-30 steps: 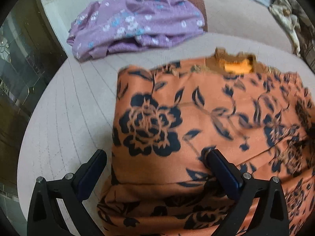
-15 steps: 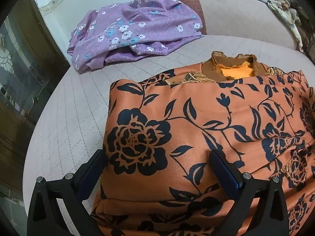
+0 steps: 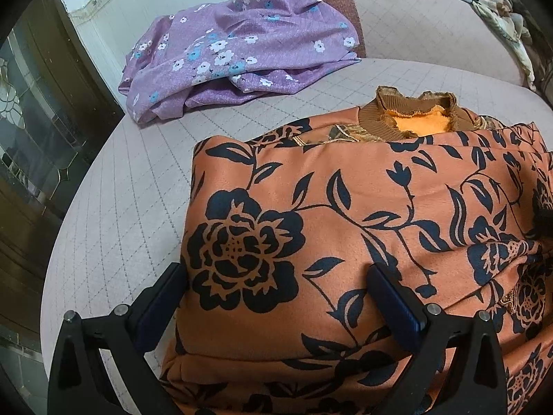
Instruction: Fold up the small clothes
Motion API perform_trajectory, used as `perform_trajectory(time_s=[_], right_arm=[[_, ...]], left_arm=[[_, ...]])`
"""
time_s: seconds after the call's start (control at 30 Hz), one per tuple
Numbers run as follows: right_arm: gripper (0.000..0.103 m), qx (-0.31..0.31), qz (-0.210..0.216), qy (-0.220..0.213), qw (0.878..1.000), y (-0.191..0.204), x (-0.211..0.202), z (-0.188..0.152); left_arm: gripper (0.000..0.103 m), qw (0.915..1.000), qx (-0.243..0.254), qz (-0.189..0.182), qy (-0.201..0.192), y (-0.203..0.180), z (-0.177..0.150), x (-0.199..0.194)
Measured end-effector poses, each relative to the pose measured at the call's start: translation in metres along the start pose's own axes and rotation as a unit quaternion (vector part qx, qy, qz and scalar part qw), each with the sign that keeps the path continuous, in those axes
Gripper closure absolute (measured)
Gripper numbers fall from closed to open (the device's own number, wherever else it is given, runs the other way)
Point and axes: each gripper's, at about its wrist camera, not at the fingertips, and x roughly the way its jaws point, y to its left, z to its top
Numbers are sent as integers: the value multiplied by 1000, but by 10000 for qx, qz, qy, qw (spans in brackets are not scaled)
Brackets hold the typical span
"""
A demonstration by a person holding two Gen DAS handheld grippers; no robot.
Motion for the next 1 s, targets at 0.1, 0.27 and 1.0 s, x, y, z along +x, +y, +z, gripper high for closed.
perform_trajectory(time_s=[0.1, 0.27, 1.0], right_arm=[[80, -123, -50, 116, 9998, 4, 7, -7], [80, -196, 96, 270, 9994, 6, 7, -8], [80, 1608, -529, -802, 9823, -99, -35, 27]], left_arm=[[0, 10000, 19, 6, 0, -1, -1, 1], [0, 10000, -51, -71, 2, 3, 1, -1], [0, 9946, -923, 482, -17, 49, 20, 18]])
